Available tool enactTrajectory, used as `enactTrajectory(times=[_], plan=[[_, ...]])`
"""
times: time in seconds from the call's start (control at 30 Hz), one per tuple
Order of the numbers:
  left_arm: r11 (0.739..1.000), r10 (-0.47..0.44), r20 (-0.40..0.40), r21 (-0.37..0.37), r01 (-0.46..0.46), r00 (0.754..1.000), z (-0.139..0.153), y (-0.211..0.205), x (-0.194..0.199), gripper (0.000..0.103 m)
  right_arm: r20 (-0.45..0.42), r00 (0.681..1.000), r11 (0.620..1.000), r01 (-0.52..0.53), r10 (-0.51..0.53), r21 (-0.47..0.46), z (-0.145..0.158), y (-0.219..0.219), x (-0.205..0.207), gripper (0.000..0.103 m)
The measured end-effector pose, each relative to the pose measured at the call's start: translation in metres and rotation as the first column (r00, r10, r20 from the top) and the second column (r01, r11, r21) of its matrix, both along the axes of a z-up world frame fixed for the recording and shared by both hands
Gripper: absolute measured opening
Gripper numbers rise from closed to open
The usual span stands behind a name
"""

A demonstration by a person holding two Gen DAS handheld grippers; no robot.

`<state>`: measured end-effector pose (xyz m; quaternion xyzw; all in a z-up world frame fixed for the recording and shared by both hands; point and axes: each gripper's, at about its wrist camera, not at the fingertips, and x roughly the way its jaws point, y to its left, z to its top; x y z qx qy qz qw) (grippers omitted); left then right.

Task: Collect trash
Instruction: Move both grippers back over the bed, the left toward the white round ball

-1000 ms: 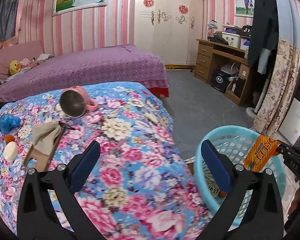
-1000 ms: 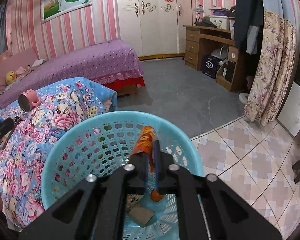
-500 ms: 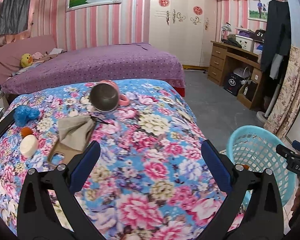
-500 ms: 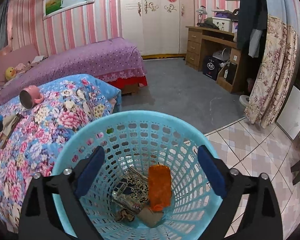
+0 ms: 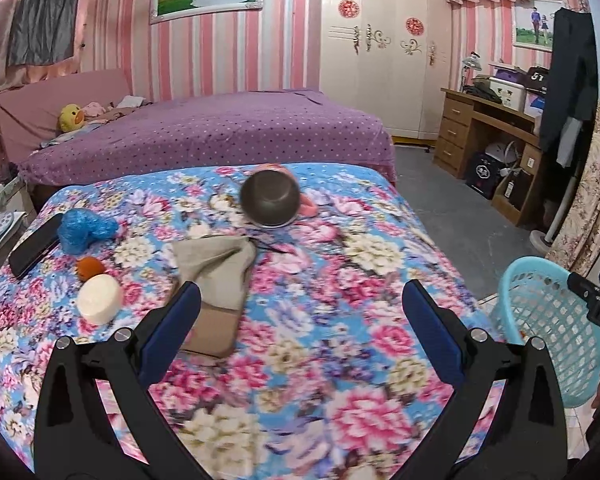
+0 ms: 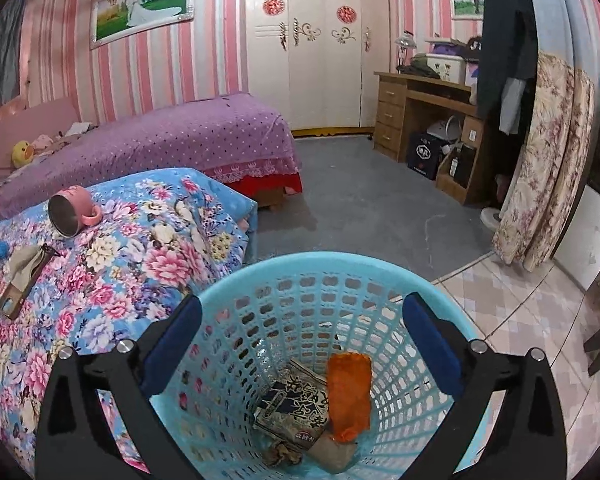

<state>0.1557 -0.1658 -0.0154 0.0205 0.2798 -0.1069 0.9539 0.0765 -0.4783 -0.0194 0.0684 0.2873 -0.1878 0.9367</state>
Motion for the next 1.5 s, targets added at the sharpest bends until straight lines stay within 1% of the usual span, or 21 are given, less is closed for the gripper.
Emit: enactTrajectory(times=[0.23,0.37,0.53,0.67,0.8,0.87,1.03,1.1,1.23,1.4,1.5], plan=[[0.998,0.043,-0.034,-0.041,-0.045,0.998,-0.010,0.043,0.012,0.097,0.026,0.999,1.000,-0.018,0.018,0.004,0.002,0.021,0.011,0.098],[0.996,0.081,-0.036,-0.038,-0.083,0.996,-0.014,0.068,0.018,0.097,0.029,0.999,0.999,-0.036,0.036,-0.017,0.003,0.041,0.020,0.098],[0.991,0.129,-0.045,-0.023,-0.131,0.991,-0.018,0.099,0.025,0.097,0.040,0.997,0.998,-0.067,0.068,-0.016,0.005,0.067,0.034,0.098],[0.985,0.167,-0.060,-0.031,-0.169,0.984,-0.022,0.128,0.030,0.097,0.028,0.994,0.994,-0.101,0.102,-0.028,0.001,0.089,0.046,0.098],[0.979,0.201,-0.064,-0.021,-0.202,0.978,-0.024,0.148,0.033,0.097,0.013,0.990,0.989,-0.137,0.137,-0.051,-0.001,0.108,0.056,0.098],[0.975,0.217,-0.074,-0.027,-0.219,0.973,-0.026,0.159,0.036,0.097,0.006,0.988,0.987,-0.151,0.152,-0.061,0.000,0.117,0.061,0.098],[0.969,0.241,-0.089,-0.039,-0.246,0.966,-0.028,0.177,0.040,0.097,0.024,0.979,0.979,-0.201,0.202,-0.036,0.011,0.141,0.078,0.098],[0.964,0.255,-0.105,-0.046,-0.261,0.961,-0.030,0.185,0.043,0.097,0.031,0.974,0.973,-0.223,0.225,-0.054,0.017,0.154,0.085,0.098],[0.958,0.271,-0.129,-0.055,-0.280,0.954,-0.034,0.196,0.048,0.097,0.026,0.966,0.964,-0.253,0.255,-0.081,0.020,0.171,0.101,0.098],[0.954,0.287,-0.144,-0.047,-0.296,0.947,-0.039,0.205,0.053,0.097,0.013,0.960,0.958,-0.279,0.281,-0.070,0.011,0.181,0.112,0.098],[0.953,0.290,-0.170,-0.040,-0.301,0.942,-0.046,0.207,0.058,0.097,-0.022,0.958,0.955,-0.286,0.285,-0.076,0.000,0.185,0.117,0.098]])
